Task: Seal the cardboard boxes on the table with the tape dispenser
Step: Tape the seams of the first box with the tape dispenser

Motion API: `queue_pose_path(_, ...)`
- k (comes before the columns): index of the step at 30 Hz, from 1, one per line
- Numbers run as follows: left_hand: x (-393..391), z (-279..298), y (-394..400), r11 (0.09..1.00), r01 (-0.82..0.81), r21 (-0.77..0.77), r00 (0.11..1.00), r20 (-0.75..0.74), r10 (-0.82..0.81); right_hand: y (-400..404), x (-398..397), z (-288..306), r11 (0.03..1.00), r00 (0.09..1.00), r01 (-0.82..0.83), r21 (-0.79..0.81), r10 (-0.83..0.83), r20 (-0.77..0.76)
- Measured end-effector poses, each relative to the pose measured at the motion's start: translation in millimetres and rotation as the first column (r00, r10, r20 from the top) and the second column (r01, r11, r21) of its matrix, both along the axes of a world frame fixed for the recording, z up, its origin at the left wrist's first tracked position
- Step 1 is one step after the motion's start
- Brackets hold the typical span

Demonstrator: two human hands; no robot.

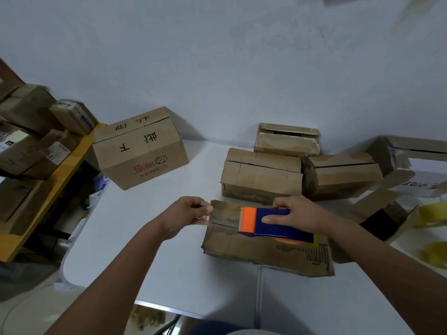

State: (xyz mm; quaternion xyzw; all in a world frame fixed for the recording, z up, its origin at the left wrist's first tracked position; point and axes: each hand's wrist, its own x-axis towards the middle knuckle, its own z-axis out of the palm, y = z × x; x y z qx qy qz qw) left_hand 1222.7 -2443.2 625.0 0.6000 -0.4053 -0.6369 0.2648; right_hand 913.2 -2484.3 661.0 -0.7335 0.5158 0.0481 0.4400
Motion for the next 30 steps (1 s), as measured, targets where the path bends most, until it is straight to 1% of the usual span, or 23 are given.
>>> queue_pose_path(4,10,-2,-3,0.998,0.066,0.025,0.998,-0.007,-0.065,0,6,-5,1.000,0.999,0.009,-0.015,-0.010,-0.031)
queue_pose_path(10,13,-14,7,0.997,0.020,-0.080,0.998,0.063,-0.015,-1,16,-7,0.999,0.994,0.002,-0.032,-0.005,-0.110)
queue_pose_path(17,46,-29,8,0.993,0.000,-0.119,1.000,-0.006,-0.001,2,24,-8,0.999,0.992,0.034,-0.024,-0.036,-0.119)
queue_pose_path(23,46,-43,5,0.997,-0.054,-0.062,0.995,-0.090,0.048,-1,32,-8,0.998,0.985,0.037,-0.052,-0.045,-0.169)
queue_pose_path(25,44,-51,7,0.994,-0.089,-0.066,0.993,-0.079,0.084,-1,35,-10,0.998,0.981,0.022,-0.064,-0.034,-0.191)
queue_pose_path(30,28,-78,16,0.982,-0.178,-0.064,0.984,0.005,0.178,2,42,-16,0.995,0.973,0.008,-0.096,-0.030,-0.231)
